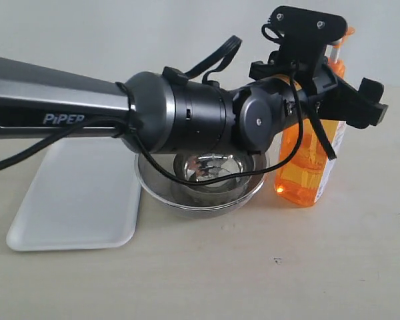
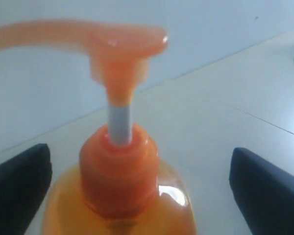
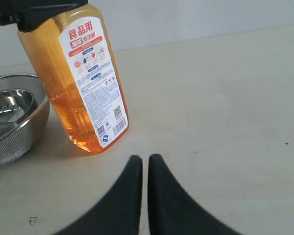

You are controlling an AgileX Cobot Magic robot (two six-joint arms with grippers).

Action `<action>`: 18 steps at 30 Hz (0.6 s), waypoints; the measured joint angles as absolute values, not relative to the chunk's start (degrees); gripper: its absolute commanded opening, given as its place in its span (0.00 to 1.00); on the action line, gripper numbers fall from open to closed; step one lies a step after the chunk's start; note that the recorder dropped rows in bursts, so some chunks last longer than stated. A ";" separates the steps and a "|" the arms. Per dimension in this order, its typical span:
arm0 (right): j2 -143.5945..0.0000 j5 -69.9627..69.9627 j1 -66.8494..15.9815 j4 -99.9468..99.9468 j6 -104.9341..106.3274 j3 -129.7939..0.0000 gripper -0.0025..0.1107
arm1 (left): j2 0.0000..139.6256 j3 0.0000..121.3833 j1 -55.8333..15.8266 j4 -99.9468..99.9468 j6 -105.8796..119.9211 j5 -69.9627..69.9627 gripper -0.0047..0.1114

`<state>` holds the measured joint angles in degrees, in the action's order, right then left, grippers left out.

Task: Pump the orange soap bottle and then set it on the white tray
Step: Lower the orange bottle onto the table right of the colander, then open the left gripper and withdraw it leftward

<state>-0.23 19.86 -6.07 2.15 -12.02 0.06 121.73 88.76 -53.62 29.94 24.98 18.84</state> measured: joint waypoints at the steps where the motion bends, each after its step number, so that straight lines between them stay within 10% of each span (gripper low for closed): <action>1: -0.23 19.86 -6.07 2.15 -12.02 0.06 0.02 | 121.03 88.49 -53.62 30.19 25.26 18.54 0.82; 18: -0.23 19.86 -6.07 2.15 -12.02 0.06 0.02 | 103.99 70.17 -52.23 31.69 27.11 15.89 0.82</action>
<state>-0.23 19.86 -6.07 2.15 -12.02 0.06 103.99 70.17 -52.23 31.69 27.11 15.89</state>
